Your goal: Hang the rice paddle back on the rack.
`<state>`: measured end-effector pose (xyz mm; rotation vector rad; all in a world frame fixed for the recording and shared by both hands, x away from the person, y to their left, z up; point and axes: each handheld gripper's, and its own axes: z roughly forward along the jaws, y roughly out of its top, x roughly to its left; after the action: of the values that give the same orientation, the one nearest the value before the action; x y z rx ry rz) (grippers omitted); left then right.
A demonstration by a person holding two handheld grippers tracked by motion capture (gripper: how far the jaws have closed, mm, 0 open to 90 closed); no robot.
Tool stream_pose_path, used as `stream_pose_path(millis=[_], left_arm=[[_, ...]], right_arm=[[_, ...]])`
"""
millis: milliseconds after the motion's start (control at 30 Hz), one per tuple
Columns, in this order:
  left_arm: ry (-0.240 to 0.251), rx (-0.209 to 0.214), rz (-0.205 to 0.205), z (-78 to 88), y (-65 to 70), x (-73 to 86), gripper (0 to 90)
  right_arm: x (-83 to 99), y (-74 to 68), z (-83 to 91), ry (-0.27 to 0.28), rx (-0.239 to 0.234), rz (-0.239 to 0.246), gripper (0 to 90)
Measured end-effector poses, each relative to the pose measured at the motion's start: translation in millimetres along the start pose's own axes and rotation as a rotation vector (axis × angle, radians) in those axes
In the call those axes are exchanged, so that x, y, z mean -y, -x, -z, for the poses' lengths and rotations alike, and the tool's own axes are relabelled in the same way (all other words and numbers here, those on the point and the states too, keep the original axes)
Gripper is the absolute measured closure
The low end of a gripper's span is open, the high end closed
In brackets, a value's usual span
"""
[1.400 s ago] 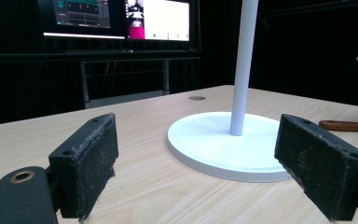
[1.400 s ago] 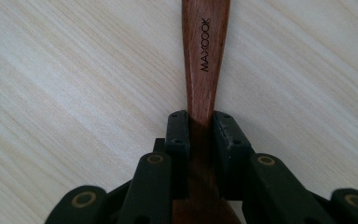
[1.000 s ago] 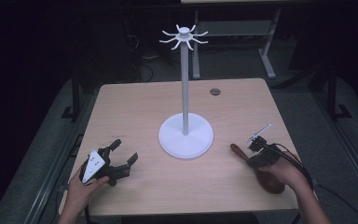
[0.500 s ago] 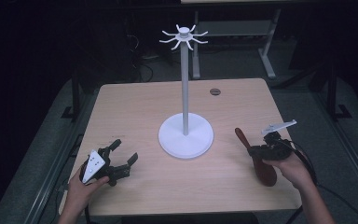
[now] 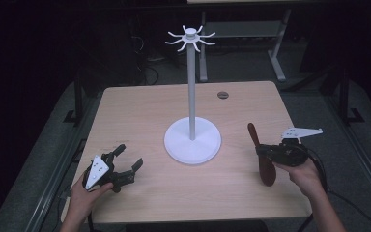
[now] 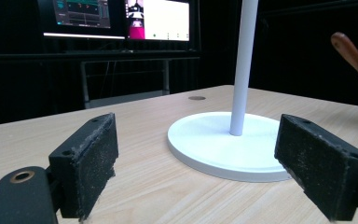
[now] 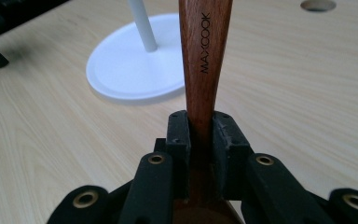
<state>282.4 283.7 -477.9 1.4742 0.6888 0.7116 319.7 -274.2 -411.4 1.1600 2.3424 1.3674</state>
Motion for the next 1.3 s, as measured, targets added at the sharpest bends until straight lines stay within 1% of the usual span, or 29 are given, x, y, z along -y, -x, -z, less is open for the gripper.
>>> stream_pose_path(millis=[167, 367, 467, 533, 633, 700, 767, 833, 867, 933, 1133, 1200, 1300], left_arm=[[-0.002, -0.001, 0.0, 0.1, -0.1, 0.0, 12.9], [-0.002, -0.001, 0.0, 0.1, -0.1, 0.0, 12.9], [-0.003, -0.001, -0.001, 0.2, -0.3, 0.0, 12.9], [-0.003, -0.001, -0.001, 0.2, -0.2, 0.0, 12.9], [0.002, -0.002, 0.004, -0.1, 0.1, 0.0, 12.9], [0.008, -0.003, 0.019, -0.5, 1.1, 0.2, 12.9], [0.006, -0.005, 0.021, -0.3, 0.8, 0.2, 12.9], [0.006, -0.005, 0.018, -0.3, 0.8, 0.1, 12.9], [0.007, -0.005, 0.016, -0.4, 0.8, 0.2, 12.9], [0.006, -0.005, 0.009, -0.4, 0.4, 0.0, 12.9], [0.006, -0.007, 0.009, -0.4, 0.7, 0.0, 12.9], [0.007, -0.007, 0.01, -0.4, 0.5, 0.1, 12.9], [0.011, -0.009, 0.022, -0.6, 0.9, 0.1, 12.9]], right_arm=[[1.1, 0.1, 2.5, 0.066, -0.019, 0.008, 78.1], [0.8, -0.2, 7.1, 0.134, -0.023, 0.012, 78.3], [-0.1, -0.8, 10.4, 0.176, -0.032, 0.003, 78.3], [-1.6, -1.4, 12.3, 0.193, -0.036, 0.0, 78.3], [-4.9, -2.9, 13.7, 0.208, -0.044, 0.0, 78.2], [-10.0, -5.5, 14.6, 0.216, -0.05, 0.013, 78.2], [-12.3, -6.6, 15.0, 0.221, -0.049, 0.019, 78.2], [-19.8, -9.2, 16.1, 0.235, -0.059, 0.028, 78.2], [-19.8, -9.2, 16.1, 0.235, -0.059, 0.028, 78.2], [-25.2, -11.0, 16.8, 0.243, -0.059, 0.043, 78.2], [-39.8, -15.5, 18.6, 0.268, -0.066, 0.066, 78.2], [-46.2, -17.2, 20.1, 0.282, -0.069, 0.076, 78.2], [-54.9, -19.9, 21.5, 0.293, -0.073, 0.09, 78.2]])
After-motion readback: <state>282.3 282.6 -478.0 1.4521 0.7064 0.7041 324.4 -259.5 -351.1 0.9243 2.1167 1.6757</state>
